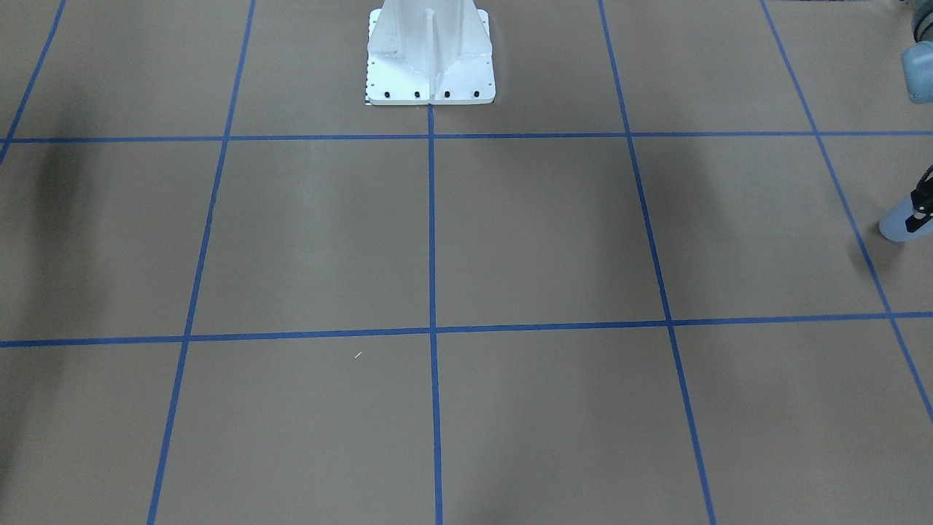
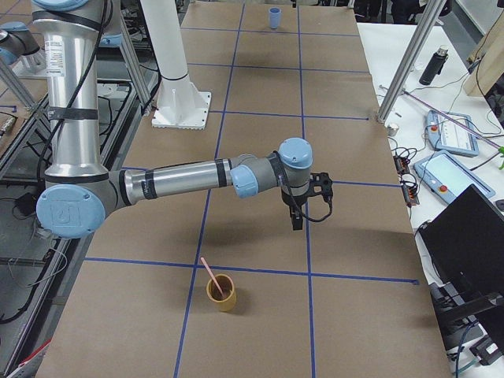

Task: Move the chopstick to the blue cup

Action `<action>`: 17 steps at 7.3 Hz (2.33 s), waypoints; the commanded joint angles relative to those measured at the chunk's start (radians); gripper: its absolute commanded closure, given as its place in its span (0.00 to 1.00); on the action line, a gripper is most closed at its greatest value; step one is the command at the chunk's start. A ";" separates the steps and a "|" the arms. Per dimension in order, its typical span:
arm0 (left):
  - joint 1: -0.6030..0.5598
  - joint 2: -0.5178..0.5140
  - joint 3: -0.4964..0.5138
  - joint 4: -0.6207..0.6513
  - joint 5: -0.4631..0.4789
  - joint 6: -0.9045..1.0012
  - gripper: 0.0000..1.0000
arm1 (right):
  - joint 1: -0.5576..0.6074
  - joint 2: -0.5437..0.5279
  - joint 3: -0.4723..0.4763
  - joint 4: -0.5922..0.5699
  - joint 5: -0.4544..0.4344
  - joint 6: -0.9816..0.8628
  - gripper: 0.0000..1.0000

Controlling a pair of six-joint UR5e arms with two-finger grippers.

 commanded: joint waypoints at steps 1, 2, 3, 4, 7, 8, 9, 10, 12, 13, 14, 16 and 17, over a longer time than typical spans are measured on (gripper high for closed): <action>-0.001 0.064 -0.036 -0.094 0.002 0.001 0.02 | 0.000 0.004 0.001 0.000 0.001 0.002 0.00; 0.000 0.074 -0.028 -0.133 0.003 -0.011 0.02 | -0.002 0.004 -0.001 0.000 -0.001 0.001 0.00; 0.000 0.074 -0.030 -0.135 0.003 -0.029 0.02 | -0.002 0.004 -0.001 0.000 -0.001 0.001 0.00; 0.000 0.074 -0.030 -0.135 0.003 -0.029 0.02 | -0.002 0.004 0.001 0.000 0.001 0.002 0.00; 0.002 0.074 -0.023 -0.136 -0.001 -0.039 0.02 | -0.002 0.007 -0.001 0.000 -0.001 0.002 0.00; 0.002 0.073 -0.023 -0.136 -0.003 -0.068 0.02 | -0.002 0.013 0.001 0.000 -0.001 0.004 0.00; 0.003 0.071 -0.017 -0.136 -0.001 -0.068 0.02 | -0.005 0.015 -0.001 0.000 -0.001 0.004 0.00; 0.003 0.065 -0.010 -0.136 -0.001 -0.065 0.02 | -0.005 0.015 -0.001 0.000 -0.001 0.002 0.00; 0.003 0.062 0.006 -0.136 -0.003 -0.065 0.02 | -0.006 0.016 0.001 0.000 -0.001 0.002 0.00; 0.003 0.062 0.009 -0.136 -0.005 -0.068 0.02 | -0.006 0.016 0.001 0.000 -0.001 0.002 0.00; 0.003 0.062 0.010 -0.133 -0.005 -0.069 0.02 | -0.006 0.016 0.001 0.000 -0.001 0.002 0.00; 0.003 0.076 0.015 -0.195 -0.001 -0.068 0.02 | -0.006 0.016 0.001 0.000 -0.001 0.002 0.00; 0.003 0.076 0.027 -0.214 0.000 -0.069 0.02 | -0.006 0.016 -0.001 0.000 -0.001 0.002 0.00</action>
